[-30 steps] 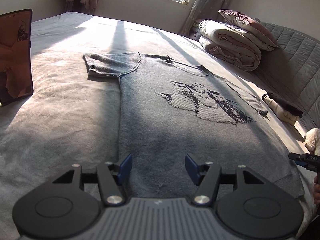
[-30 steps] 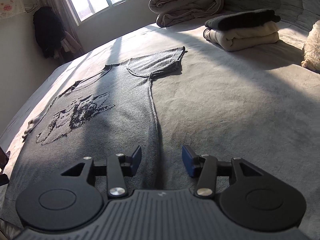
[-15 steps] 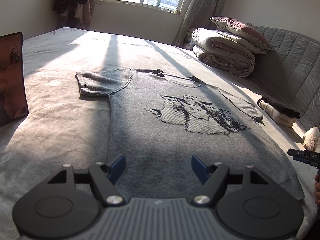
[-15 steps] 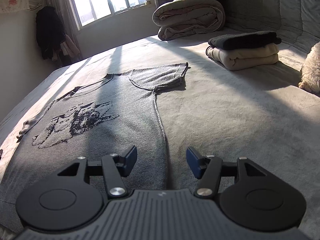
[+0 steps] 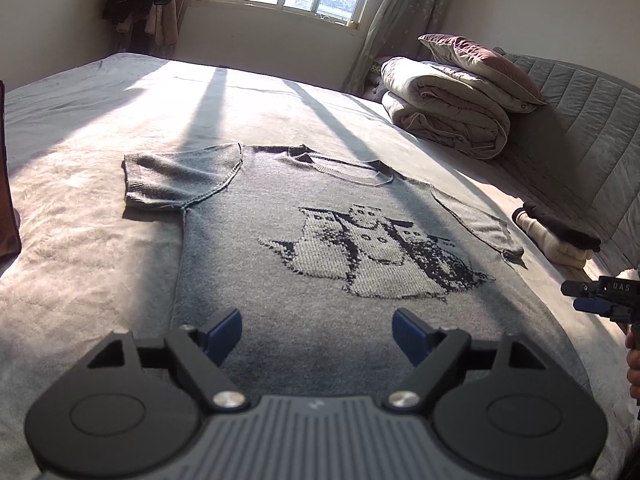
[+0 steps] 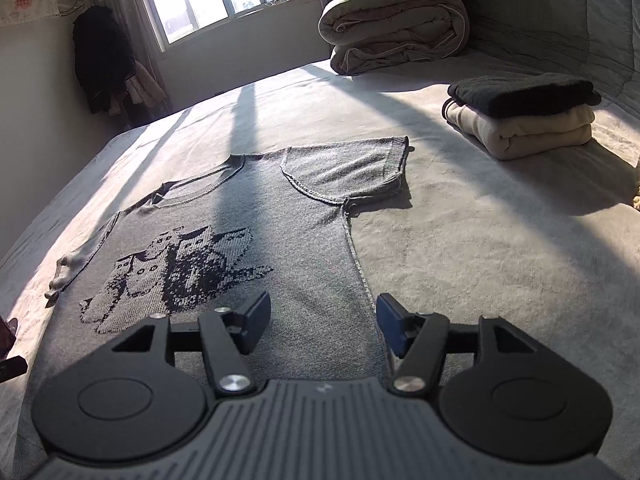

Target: Fold clothes

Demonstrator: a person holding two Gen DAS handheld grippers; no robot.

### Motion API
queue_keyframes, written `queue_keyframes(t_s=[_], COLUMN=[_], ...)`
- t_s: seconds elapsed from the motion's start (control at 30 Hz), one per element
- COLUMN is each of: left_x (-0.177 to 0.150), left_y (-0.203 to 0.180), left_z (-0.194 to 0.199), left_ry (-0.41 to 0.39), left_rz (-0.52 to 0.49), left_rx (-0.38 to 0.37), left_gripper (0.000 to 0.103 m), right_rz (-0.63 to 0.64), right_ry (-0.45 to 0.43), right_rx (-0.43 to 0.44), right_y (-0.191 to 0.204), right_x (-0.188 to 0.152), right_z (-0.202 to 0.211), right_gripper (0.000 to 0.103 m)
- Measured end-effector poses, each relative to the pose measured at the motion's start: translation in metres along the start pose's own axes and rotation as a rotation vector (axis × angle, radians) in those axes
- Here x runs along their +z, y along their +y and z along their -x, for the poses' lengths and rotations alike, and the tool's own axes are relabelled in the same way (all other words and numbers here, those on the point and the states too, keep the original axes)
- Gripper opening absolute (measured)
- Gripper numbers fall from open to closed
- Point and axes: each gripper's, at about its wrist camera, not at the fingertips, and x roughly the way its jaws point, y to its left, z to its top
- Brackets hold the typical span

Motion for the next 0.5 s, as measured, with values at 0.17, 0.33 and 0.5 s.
queue_keyframes(t_s=[0.17,0.33,0.5], left_x=[0.012,0.024,0.031], left_y=[-0.009,-0.018,-0.030], left_z=[-0.024,-0.048,-0.069], left_ry=[0.018,0.033,0.047], left_rz=[0.074,0.142,0.105], left_rx=[-0.017,-0.027,-0.006], left_gripper=[0.084,0.084,0.084], right_rz=[-0.066,-0.180,-0.281], right_ry=[0.020,0.044,0.067], right_rx=[-0.010,0.004,0.006], right_y=[-0.008,-0.024,-0.042], right_x=[0.021,0.031,0.041], right_z=[-0.026,-0.058,-0.093], right_gripper=[0.064,0.064,0.064])
